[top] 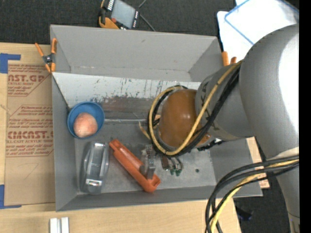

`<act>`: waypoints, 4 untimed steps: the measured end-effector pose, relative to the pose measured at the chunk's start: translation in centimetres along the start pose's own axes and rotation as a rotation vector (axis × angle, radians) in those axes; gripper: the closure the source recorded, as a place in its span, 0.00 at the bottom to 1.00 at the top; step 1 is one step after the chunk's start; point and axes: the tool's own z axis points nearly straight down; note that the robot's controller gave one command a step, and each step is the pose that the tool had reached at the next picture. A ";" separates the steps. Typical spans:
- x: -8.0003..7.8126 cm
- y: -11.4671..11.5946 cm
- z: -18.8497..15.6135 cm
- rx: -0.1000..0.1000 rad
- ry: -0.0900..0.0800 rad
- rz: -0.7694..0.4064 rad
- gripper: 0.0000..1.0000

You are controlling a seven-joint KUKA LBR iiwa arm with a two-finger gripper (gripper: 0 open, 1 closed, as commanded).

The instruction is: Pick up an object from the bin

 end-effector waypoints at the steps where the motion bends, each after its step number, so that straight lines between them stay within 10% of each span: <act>1: 0.0 0.0 0.0 0.000 0.000 0.000 1.00; 3: 0.0 0.0 -0.1 0.000 0.001 -0.024 1.00; 4: -6.2 3.5 -4.6 -0.002 -0.003 -0.744 1.00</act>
Offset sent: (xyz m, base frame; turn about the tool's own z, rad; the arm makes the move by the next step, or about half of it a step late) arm 0.0000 0.0000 0.0000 0.0000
